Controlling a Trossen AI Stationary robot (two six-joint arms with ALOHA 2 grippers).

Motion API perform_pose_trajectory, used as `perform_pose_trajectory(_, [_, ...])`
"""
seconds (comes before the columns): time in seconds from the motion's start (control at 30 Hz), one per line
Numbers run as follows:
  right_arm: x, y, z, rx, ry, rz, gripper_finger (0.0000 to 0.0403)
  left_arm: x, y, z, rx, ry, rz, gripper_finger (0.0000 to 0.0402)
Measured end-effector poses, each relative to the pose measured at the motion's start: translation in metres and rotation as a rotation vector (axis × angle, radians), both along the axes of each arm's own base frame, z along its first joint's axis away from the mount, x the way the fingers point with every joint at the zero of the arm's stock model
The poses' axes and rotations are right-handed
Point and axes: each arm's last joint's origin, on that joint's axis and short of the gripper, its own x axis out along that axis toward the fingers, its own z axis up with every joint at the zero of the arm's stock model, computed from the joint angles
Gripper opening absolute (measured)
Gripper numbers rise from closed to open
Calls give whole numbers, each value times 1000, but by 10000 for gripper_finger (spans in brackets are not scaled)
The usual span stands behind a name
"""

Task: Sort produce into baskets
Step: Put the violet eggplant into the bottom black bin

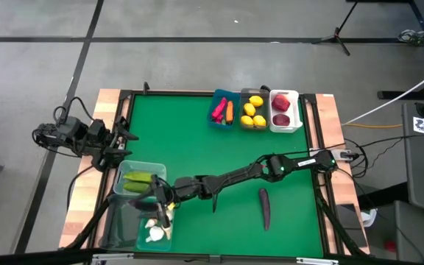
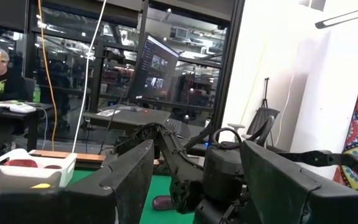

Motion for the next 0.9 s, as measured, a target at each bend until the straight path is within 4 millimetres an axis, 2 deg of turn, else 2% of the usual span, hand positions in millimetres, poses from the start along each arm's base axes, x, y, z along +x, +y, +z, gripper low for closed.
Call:
perform_pose_trajectory(0.2, [0,0,-2,-26,34,14,295,0,0,-2,-11,25,-4,237])
perform_pose_trajectory(0.33, [-4,-2,-5,-153,215,-17,295,2,0,-9,-50,102,-3,237])
perform_pose_trajectory(0.4, [-10,-5,1,-222,326,-51,295,4,0,-15,-72,172,22,237])
perform_pose_trajectory(0.5, [-24,-10,30,-301,425,-82,296,12,-1,-28,-57,326,73,237])
perform_pose_trajectory(0.6, [-48,-17,74,-339,527,-86,296,24,-3,-38,-43,475,96,237])
perform_pose_trajectory(0.67, [-72,-22,97,-367,650,-75,296,33,-7,-45,-27,579,85,237])
perform_pose_trajectory(0.73, [-96,-22,112,-378,794,-67,296,43,-11,-51,-1,670,64,237])
perform_pose_trajectory(0.9, [-157,-16,152,-380,1021,-112,296,67,-24,-49,78,815,21,237])
